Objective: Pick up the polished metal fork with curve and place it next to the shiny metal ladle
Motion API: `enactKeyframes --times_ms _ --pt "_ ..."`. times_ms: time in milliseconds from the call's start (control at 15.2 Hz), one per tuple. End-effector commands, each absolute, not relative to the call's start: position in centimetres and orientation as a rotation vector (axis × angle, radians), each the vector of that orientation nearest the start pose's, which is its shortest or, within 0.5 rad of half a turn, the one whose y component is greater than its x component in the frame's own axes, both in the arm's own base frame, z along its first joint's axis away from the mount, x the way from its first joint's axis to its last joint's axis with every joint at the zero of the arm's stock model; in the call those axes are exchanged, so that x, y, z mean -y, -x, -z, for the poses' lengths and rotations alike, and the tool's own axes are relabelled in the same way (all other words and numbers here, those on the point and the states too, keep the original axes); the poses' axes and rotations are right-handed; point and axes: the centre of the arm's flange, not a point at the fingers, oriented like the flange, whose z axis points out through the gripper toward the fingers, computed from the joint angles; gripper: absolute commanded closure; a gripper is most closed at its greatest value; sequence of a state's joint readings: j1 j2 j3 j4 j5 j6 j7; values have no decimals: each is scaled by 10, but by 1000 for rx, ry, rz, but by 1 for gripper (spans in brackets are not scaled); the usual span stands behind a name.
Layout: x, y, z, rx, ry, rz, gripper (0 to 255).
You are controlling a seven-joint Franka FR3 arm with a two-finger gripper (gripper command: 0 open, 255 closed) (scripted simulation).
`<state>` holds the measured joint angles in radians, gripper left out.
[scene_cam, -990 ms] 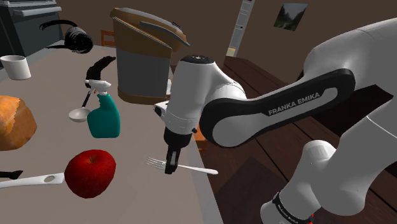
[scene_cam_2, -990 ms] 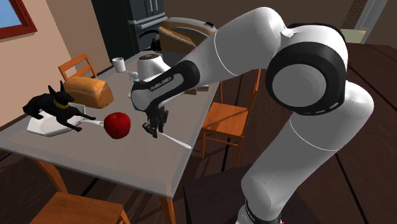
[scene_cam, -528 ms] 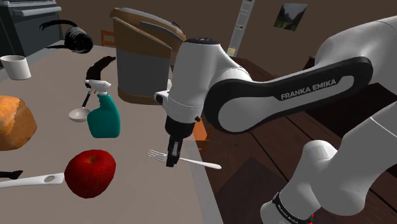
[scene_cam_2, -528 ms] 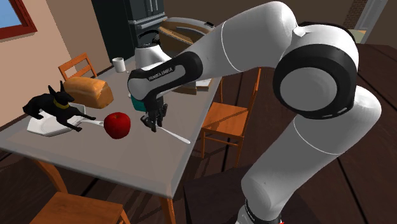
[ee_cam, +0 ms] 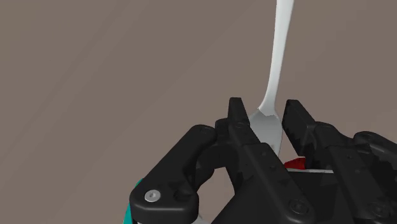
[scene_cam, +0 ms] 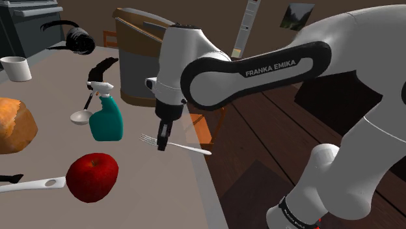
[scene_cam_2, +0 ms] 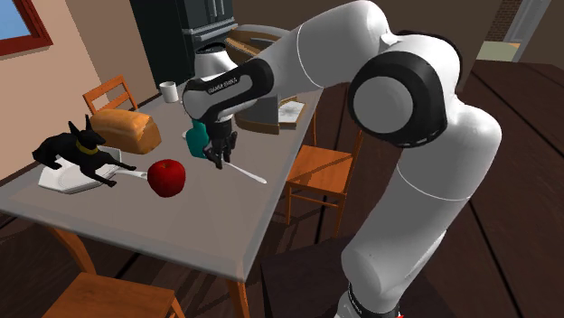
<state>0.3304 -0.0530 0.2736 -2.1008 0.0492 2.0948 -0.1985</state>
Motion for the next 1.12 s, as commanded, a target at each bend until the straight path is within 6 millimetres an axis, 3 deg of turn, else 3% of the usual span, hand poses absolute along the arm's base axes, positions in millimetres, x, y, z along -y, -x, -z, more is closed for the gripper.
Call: enactKeyframes --times_ms 0,858,924,1056 --pt "-305 -469 -443 1179 2872 60 255" --pt "-284 -639 -444 1179 2872 60 255" --pt "-283 -649 -444 1179 2872 60 255" --pt "-283 -649 -434 1179 2872 60 255"
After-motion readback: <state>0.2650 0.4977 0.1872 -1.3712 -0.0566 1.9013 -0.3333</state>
